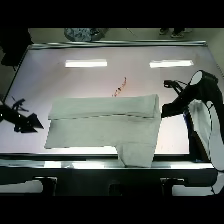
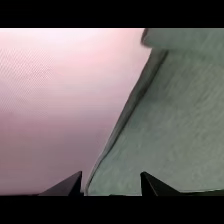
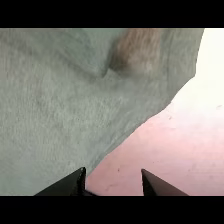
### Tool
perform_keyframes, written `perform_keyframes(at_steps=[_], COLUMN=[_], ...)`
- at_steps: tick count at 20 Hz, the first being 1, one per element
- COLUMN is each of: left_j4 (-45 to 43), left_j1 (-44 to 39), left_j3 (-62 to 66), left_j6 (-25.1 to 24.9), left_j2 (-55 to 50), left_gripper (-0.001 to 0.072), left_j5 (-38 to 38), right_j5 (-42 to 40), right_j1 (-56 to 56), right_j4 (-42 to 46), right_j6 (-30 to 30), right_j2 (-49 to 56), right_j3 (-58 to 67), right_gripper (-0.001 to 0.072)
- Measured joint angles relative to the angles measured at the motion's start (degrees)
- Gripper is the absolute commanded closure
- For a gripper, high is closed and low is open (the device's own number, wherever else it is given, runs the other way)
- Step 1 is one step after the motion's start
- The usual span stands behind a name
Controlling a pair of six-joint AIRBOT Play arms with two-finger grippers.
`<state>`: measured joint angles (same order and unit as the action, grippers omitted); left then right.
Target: Fold the shirts.
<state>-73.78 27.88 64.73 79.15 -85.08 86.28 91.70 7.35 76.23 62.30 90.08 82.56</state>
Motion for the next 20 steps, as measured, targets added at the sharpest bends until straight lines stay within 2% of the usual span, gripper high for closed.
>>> perform_keyframes(at_steps=[4, 9, 11, 13, 14, 16, 19, 20], left_j4=[-0.11, 2.54, 4.76, 5.77, 6.25, 6.71, 7.45, 7.76], left_j1=[3.54, 4.17, 3.78, 3.43, 3.3, 3.17, 3.06, 3.04], left_j3=[-15.13, -21.79, -22.8, -23.3, -23.52, -24.17, -25.92, -26.4], left_j6=[-4.04, -6.8, -7.26, -7.43, -7.45, -7.63, -8.2, -8.46], left_j2=[7.8, 10.16, 10.36, 10.36, 10.36, 10.38, 10.36, 10.36], left_gripper=[0.0273, 0.0275, 0.0389, 0.0392, 0.0462, 0.0522, 0.0674, 0.0674], left_j5=[-7.41, -10.95, -12.7, -13.68, -13.94, -14.49, -14.05, -13.55], right_j5=[-1.29, -2.58, -2.91, -2.78, -2.56, -2.08, -1.75, -1.99], right_j1=[-0.22, -0.24, -0.24, -0.24, -0.24, -0.24, -0.02, 0.5], right_j4=[-0.33, -0.61, -0.63, -0.57, -0.5, -0.28, -0.33, -0.7], right_j6=[-2.67, -4.2, -4.39, -4.52, -4.59, -4.74, -5.64, -6.03], right_j2=[-3.78, -5.88, -6.19, -6.29, -6.36, -6.67, -8.81, -9.94], right_j3=[-5.07, -6.71, -6.88, -6.99, -7.06, -7.8, -12.7, -15.17], right_gripper=[0.0258, 0.0258, 0.0258, 0.0258, 0.0258, 0.0256, 0.0255, 0.0255])
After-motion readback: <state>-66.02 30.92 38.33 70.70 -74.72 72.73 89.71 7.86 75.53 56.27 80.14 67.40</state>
